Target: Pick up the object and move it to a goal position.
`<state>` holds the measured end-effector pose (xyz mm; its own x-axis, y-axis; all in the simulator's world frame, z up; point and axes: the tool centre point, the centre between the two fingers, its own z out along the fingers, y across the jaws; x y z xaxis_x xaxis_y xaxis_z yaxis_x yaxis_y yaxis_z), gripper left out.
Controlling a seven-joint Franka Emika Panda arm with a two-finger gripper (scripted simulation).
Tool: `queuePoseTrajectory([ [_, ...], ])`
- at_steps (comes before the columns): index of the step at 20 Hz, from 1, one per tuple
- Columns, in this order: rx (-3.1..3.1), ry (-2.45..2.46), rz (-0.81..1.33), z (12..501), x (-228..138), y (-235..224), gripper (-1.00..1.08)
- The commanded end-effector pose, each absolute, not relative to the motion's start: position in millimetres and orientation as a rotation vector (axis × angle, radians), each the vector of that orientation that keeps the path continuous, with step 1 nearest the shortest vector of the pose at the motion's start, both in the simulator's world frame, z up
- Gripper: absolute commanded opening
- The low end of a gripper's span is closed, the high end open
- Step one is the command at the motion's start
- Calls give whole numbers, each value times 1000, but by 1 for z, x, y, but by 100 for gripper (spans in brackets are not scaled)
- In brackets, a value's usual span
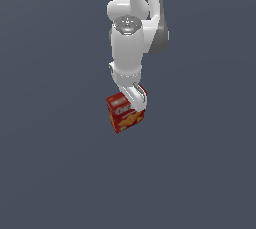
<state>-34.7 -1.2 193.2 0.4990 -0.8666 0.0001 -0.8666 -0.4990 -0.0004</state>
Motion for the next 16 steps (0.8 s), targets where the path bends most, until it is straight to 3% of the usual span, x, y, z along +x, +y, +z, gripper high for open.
queuePoseTrajectory([
  [1, -2719, 1572, -1, 194, -35, -1, -100],
  [8, -2719, 1572, -1, 217, -40, -2, -100],
  [16, -2719, 1572, -1, 279, -55, -4, -100],
])
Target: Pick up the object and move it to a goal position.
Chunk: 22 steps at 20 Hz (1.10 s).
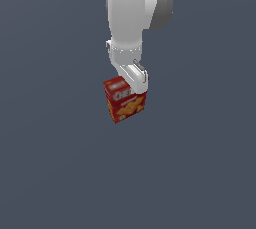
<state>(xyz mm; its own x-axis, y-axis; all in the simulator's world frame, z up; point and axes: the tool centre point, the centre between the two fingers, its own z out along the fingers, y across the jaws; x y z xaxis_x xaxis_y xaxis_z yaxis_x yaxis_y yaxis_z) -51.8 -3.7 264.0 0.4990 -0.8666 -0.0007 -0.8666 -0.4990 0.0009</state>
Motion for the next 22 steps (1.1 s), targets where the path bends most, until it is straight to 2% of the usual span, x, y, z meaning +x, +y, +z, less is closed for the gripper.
queuePoseTrajectory([
  [1, 2720, -1573, 1, 289, -57, -5, -100],
  [22, 2719, -1573, 0, 510, -104, -12, -100],
])
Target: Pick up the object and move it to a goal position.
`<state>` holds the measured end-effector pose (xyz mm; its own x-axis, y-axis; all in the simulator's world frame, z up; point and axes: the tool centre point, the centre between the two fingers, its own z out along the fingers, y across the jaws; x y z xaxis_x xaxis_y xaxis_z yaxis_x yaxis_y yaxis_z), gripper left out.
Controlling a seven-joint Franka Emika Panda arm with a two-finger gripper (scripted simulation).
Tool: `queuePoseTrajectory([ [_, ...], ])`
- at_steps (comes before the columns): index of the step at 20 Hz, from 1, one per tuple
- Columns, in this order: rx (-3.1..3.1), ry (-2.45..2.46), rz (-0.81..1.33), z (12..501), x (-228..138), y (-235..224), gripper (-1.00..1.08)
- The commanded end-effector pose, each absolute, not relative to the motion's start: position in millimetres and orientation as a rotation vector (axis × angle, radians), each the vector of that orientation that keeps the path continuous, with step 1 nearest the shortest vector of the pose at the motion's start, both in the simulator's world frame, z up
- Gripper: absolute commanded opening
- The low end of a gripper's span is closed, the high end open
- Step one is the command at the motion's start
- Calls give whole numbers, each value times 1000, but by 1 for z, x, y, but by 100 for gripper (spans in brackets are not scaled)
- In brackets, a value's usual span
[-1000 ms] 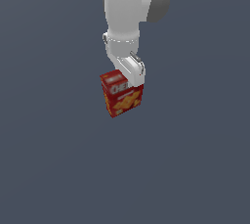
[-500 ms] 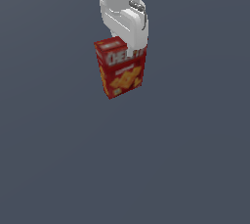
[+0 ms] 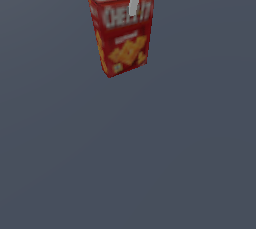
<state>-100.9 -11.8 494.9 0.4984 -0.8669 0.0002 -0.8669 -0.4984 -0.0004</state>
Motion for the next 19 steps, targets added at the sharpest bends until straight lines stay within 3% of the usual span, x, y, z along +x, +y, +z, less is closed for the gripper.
queuePoseTrajectory([
  [1, -2719, 1573, 0, 518, -106, -13, -100],
  [10, -2719, 1573, 0, 569, -113, -14, -100],
  [19, -2719, 1573, 0, 583, -114, -15, -100],
])
